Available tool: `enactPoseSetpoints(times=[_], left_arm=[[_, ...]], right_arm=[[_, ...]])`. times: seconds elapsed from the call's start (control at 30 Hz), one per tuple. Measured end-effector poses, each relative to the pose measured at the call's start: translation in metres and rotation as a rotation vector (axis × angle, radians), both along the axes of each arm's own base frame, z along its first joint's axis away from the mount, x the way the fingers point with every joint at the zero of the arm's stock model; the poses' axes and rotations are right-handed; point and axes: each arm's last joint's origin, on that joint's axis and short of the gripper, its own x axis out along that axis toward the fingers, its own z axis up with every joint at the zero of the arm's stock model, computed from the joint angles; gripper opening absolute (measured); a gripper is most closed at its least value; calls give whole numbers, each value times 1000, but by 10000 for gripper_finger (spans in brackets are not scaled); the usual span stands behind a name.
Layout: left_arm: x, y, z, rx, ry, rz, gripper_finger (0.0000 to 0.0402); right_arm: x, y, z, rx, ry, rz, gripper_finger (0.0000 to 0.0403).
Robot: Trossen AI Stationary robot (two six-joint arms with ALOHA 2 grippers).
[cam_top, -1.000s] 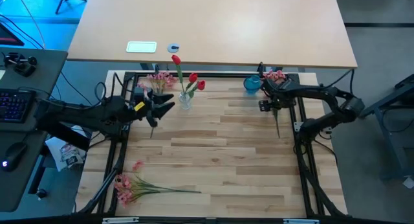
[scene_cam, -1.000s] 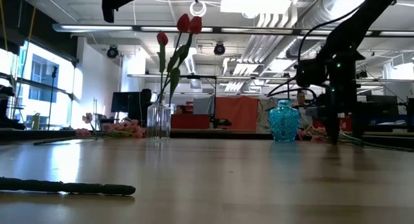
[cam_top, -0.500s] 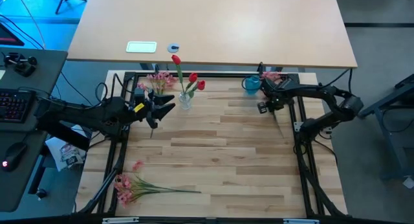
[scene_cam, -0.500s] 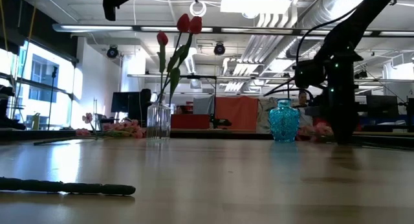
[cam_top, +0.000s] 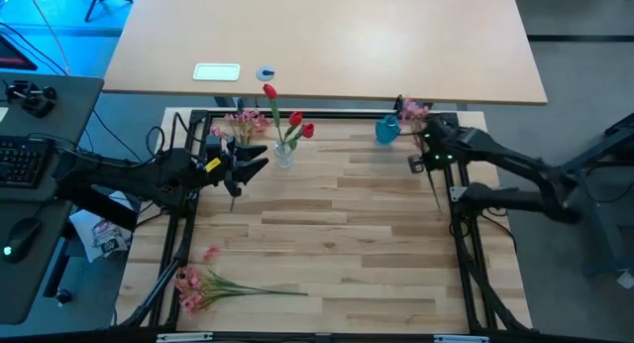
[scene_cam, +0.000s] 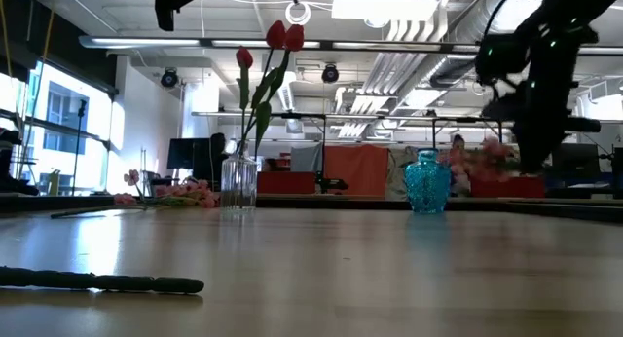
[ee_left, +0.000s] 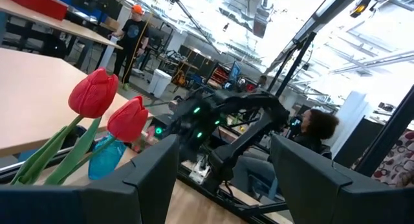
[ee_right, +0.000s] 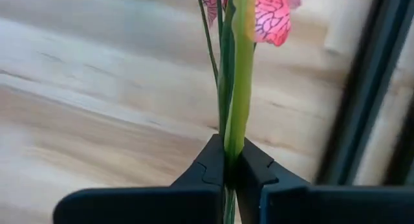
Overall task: Sort flowers into vase by color
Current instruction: Put the right pink flowers into the blue vase
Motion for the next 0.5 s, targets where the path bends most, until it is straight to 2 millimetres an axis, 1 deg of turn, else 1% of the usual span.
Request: enactPoseSetpoints(times=[0.17,0.23,0.3,0.37,0.43,0.5], left_arm=[[0,0,0,0,0,0,231],[0,0,0,0,0,0,231],[0,0,0,0,0,0,231],[0,0,0,0,0,0,231],[0,0,0,0,0,0,231],[0,0,0,0,0,0,231]], right_arm=[[-11,12,50,-189,-318,-39,3],[-12,14,73,-327,-496,-19,3],[-12,15,97,-499,-694,30,3],[-10,14,118,-671,-855,84,3],[-8,13,131,-820,-907,150,3],[-4,8,139,-967,-876,223,3]])
